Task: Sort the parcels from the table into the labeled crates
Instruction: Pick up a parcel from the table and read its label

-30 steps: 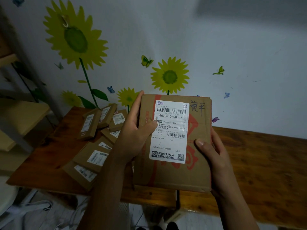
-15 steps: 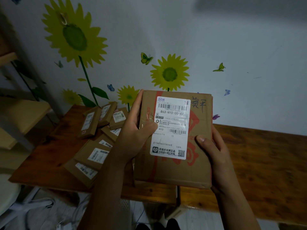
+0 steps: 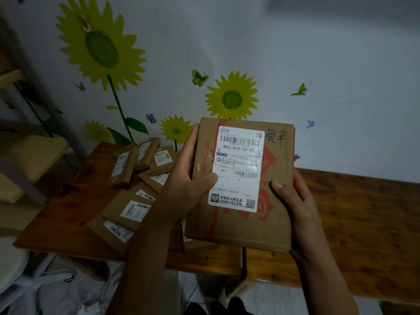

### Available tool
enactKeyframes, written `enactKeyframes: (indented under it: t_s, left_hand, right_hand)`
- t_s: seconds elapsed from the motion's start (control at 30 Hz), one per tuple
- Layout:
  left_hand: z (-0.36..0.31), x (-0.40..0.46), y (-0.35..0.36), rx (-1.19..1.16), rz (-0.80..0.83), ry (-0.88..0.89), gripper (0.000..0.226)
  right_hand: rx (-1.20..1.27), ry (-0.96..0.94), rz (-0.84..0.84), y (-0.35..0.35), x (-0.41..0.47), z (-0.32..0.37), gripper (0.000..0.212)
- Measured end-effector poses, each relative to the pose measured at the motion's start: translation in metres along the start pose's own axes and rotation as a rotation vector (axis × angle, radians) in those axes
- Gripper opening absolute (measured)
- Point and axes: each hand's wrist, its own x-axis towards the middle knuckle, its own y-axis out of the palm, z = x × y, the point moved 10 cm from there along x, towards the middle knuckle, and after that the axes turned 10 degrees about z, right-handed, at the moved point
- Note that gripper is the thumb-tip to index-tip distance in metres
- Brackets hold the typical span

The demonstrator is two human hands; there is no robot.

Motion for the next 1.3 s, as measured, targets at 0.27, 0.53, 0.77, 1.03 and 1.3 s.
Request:
enactKeyframes:
  t_s: [0.27,0.53,0.77,1.03,1.3]
  left_hand:
    - [0.005,-0.006,0.003,0.035,0.056,-0.027,0.088]
    - [0.006,-0.012,0.007,0.062,0.118,-0.076,0.099]
    - [0.008,-0.012,0.005,0.032,0.116,-0.055,0.095]
    - [0.016,-0.006,-0.021,-0.009,-0.137,-0.061,0.06]
    - [0.031,-0.007,-0.016,0.011,-0.157,-0.158,0.044]
  right_hand:
    - [0.024,-0.02,-0.002,-0.002,0.0,0.0,0.078]
    - [0.015,-0.035,0.007,-0.001,0.001,0.002,0.072]
    - [-0.001,-0.034,-0.001,-0.004,0.001,-0.001,0.072]
    - [-0.076,-0.033,0.004,-0.007,-0.001,-0.009,0.081]
    - [-0.129,-0.041,0.003,-0.011,0.001,-0.015,0.091]
